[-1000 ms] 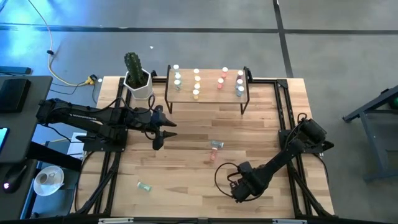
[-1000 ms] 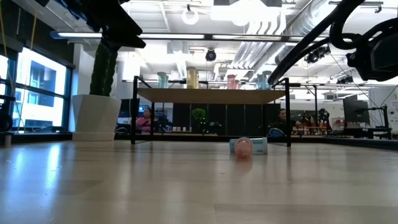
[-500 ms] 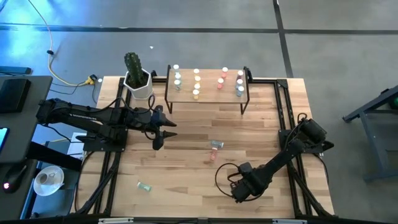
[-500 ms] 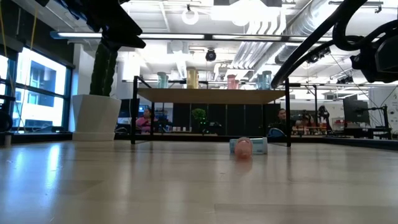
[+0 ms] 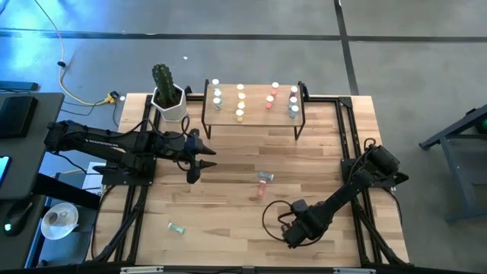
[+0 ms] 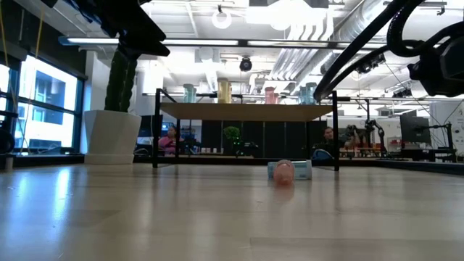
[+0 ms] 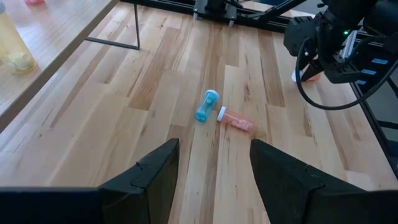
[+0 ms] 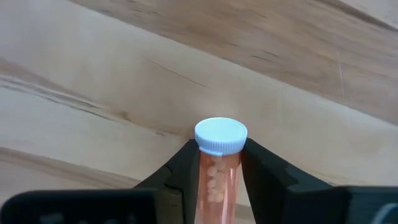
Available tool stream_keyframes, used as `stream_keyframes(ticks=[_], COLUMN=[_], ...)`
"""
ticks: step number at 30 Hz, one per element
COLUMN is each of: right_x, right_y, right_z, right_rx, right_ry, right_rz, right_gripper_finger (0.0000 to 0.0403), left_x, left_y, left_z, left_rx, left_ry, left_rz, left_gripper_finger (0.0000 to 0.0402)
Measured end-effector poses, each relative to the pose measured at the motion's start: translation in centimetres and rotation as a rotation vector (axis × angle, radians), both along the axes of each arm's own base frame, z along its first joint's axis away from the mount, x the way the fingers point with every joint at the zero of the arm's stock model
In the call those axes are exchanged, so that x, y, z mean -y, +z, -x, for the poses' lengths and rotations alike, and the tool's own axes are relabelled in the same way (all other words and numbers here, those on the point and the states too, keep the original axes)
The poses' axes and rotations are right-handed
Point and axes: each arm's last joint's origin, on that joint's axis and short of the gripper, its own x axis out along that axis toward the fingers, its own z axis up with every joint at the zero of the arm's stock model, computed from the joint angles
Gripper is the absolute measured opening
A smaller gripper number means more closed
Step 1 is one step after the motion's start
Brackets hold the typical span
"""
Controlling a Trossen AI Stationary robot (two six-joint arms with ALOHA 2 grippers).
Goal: Pick and place medicine bottles onto shelf by color
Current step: Put the orange pill bottle on the shelf
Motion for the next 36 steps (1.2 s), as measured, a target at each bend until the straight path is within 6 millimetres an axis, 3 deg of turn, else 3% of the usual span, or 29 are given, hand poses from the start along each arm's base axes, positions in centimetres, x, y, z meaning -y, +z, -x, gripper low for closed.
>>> stream_keyframes(ticks=[6, 11, 19, 24, 30, 33, 36], right_x=[0.2, 0.8, 3.6, 6.1, 8.8, 10.1, 11.9], right_y=[0.2, 1.4, 5.6, 9.9, 14.2, 15.0, 14.2], right_z=[-0.3, -2.1, -4.0, -3.6, -2.2, -1.2, 0.1], right_rx=[0.034, 0.167, 0.424, 0.568, 0.61, 0.597, 0.575], right_ry=[0.079, 0.161, 0.274, 0.345, 0.406, 0.374, 0.309], right_rz=[0.028, 0.122, 0.432, 0.705, 1.031, 1.177, 1.26], right_gripper_finger=[0.0094, 0.0094, 0.0093, 0.0093, 0.0093, 0.0093, 0.0093], left_x=[0.0, -0.1, 0.0, 0.0, 0.0, 0.0, 0.0], left_y=[0.0, 0.0, 0.0, 0.0, 0.0, 0.0, 0.0], left_z=[0.0, 0.0, 0.0, 0.0, 0.0, 0.0, 0.0], left_rx=[0.0, 0.002, 0.002, 0.003, 0.003, 0.003, 0.001], left_ry=[0.001, 0.003, 0.002, 0.002, 0.002, 0.002, -0.005], left_rz=[0.002, 0.0, 0.0, 0.0, -0.001, -0.001, -0.013], left_gripper_finger=[0.0188, 0.0188, 0.0188, 0.0188, 0.0188, 0.0188, 0.0188])
